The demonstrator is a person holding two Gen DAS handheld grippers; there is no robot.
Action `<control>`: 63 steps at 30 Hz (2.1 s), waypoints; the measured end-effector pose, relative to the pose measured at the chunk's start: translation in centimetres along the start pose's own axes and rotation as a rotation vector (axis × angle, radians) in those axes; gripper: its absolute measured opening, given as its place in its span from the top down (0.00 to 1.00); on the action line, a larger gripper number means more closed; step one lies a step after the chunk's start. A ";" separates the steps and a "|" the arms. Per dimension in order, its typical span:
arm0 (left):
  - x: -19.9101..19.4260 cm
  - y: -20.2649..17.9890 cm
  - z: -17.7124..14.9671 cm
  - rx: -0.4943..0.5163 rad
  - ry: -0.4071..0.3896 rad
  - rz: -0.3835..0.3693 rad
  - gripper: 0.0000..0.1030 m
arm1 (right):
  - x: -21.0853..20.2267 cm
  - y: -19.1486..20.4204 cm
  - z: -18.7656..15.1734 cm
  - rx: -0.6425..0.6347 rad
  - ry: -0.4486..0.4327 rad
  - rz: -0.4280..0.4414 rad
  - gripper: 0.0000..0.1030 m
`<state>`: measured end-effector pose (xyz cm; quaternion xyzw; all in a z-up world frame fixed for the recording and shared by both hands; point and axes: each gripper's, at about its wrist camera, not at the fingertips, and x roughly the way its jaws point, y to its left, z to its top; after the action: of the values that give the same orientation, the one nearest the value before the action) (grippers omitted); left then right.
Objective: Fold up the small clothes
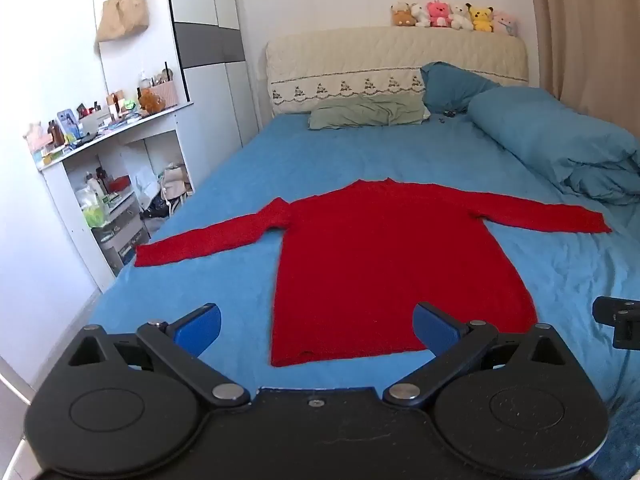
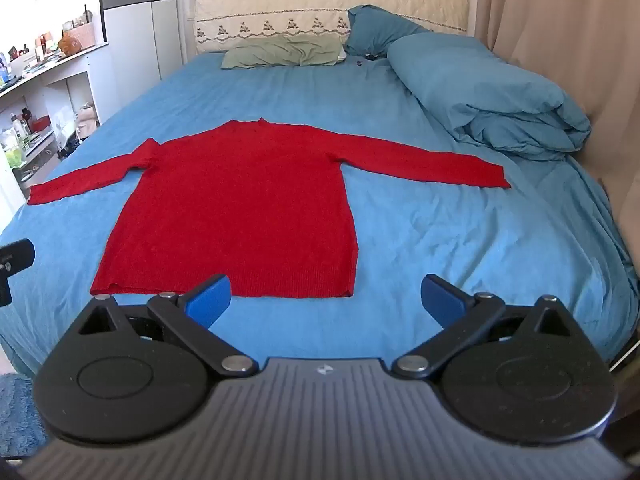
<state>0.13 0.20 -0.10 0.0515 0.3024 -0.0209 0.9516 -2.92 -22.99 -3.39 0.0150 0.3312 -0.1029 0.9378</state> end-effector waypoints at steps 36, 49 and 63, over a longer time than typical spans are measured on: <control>-1.1 -0.2 0.4 0.018 -0.041 0.025 0.00 | 0.4 0.4 -0.3 -0.005 0.010 0.001 0.00; -1.2 0.0 0.5 0.011 -0.041 0.021 0.00 | 0.3 0.7 -0.1 -0.006 0.013 0.001 0.00; -1.1 -0.1 0.6 0.005 -0.038 0.008 0.00 | 0.2 0.5 -0.2 -0.005 0.013 0.002 0.00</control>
<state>-0.41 0.03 0.99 0.0546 0.2841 -0.0187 0.9570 -2.84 -22.46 -3.68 0.0135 0.3376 -0.1009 0.9358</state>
